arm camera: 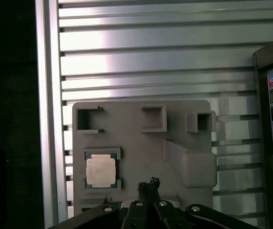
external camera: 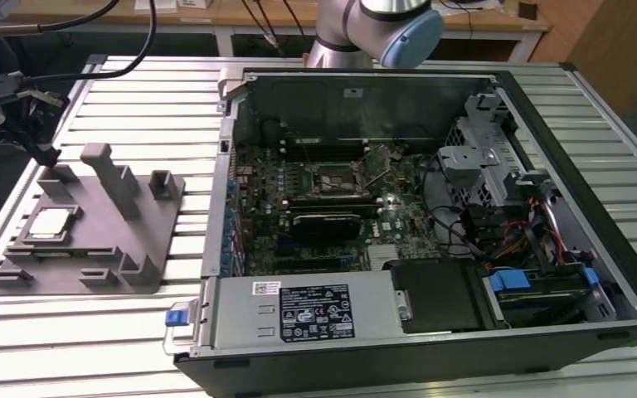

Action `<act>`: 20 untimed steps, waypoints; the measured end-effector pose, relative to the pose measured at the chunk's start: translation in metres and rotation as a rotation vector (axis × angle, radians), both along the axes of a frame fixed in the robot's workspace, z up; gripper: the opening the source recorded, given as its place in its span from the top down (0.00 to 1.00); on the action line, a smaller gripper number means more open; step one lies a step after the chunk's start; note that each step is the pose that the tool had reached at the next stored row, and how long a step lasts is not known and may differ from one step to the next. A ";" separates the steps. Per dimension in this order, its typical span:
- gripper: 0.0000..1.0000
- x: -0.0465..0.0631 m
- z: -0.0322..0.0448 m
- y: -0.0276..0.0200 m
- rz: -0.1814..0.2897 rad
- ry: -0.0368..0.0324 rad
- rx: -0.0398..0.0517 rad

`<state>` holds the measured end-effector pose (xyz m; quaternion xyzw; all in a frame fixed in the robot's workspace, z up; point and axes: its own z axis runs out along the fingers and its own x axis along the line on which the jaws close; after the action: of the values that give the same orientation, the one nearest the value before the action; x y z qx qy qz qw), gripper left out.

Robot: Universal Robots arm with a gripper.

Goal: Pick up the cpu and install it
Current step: 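Reach for the cpu, then pick up the cpu and move it towards the insertion slot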

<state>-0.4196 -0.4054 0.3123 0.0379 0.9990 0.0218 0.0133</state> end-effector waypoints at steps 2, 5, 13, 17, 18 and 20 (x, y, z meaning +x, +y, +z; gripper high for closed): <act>0.89 0.000 -0.0004 0.0000 0.000 0.0005 -0.0003; 0.89 -0.001 -0.0008 0.0000 0.000 0.0003 -0.0002; 0.89 -0.002 -0.0036 -0.0001 0.000 0.0003 0.0022; 0.89 -0.003 -0.0069 -0.0001 0.000 0.0006 0.0023; 0.89 -0.003 -0.0081 0.0000 0.000 0.0011 0.0023; 0.89 -0.003 -0.0103 0.0000 0.000 0.0024 0.0023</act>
<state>-0.4225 -0.4054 0.3020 0.0379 0.9989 0.0229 0.0120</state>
